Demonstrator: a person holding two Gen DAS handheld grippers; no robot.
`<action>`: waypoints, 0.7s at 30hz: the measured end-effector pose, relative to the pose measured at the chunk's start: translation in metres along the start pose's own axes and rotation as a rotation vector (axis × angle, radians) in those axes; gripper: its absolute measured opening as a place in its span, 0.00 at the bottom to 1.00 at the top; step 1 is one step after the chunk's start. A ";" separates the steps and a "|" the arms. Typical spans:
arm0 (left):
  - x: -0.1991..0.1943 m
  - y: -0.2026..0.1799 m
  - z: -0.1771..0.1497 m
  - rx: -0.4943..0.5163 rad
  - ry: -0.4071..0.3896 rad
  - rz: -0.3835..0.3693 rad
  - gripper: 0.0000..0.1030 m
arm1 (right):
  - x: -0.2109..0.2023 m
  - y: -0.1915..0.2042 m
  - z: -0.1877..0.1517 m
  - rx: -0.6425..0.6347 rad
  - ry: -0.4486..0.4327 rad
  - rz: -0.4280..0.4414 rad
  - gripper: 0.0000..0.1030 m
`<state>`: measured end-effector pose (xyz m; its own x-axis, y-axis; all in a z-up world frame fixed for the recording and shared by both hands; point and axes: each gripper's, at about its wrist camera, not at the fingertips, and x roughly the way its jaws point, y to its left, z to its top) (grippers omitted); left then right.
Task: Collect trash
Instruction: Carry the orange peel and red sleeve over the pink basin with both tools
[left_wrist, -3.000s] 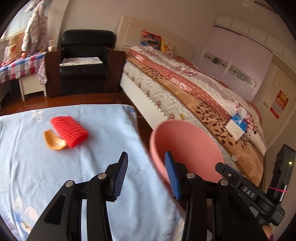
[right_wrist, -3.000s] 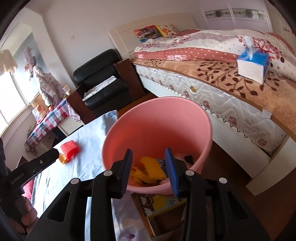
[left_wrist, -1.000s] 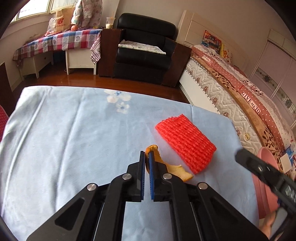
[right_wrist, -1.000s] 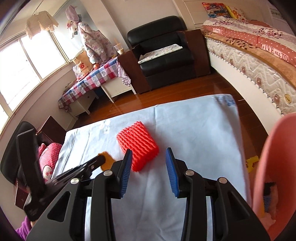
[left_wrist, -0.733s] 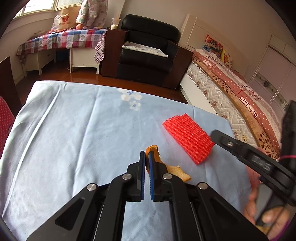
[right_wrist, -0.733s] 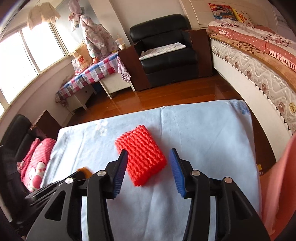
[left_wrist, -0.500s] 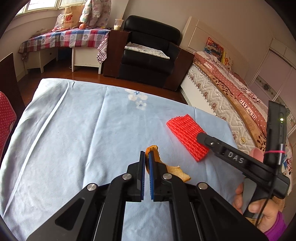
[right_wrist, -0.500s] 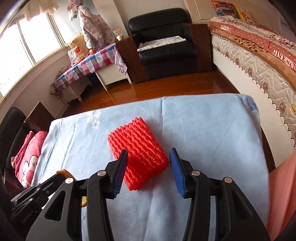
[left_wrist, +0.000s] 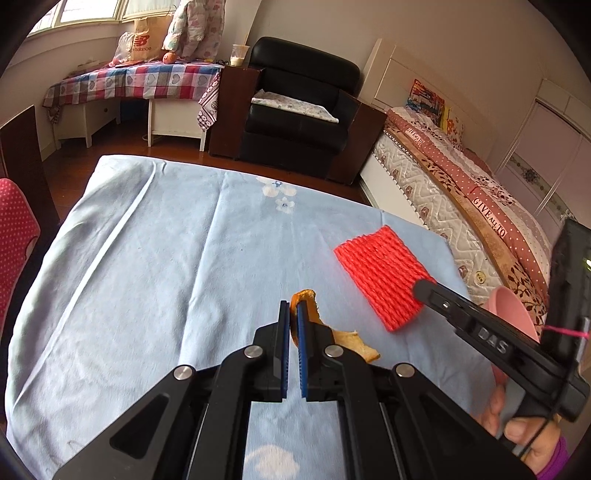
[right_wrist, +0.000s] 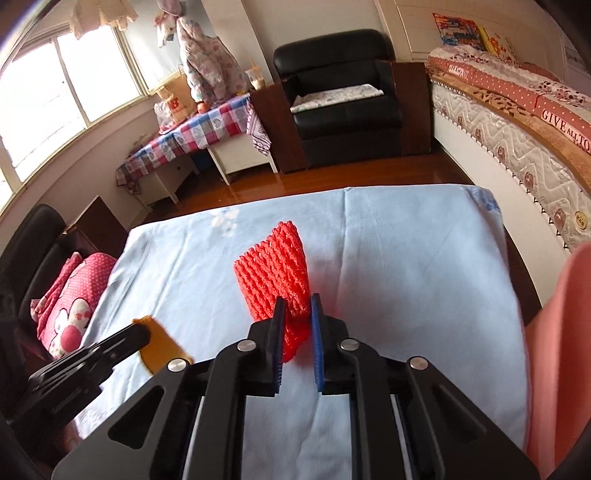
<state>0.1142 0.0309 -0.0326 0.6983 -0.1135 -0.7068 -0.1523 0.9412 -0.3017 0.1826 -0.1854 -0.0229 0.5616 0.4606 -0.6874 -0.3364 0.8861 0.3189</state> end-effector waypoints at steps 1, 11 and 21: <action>-0.003 -0.001 -0.001 0.003 -0.002 -0.001 0.03 | -0.006 0.002 -0.003 -0.003 -0.006 0.002 0.13; -0.043 -0.025 -0.020 0.043 -0.036 -0.013 0.03 | -0.072 0.002 -0.046 0.017 -0.044 0.000 0.13; -0.074 -0.059 -0.042 0.101 -0.061 -0.023 0.03 | -0.118 -0.008 -0.072 0.040 -0.088 -0.017 0.13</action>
<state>0.0421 -0.0298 0.0101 0.7427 -0.1190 -0.6590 -0.0662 0.9662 -0.2491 0.0641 -0.2506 0.0088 0.6320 0.4468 -0.6331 -0.2972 0.8943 0.3345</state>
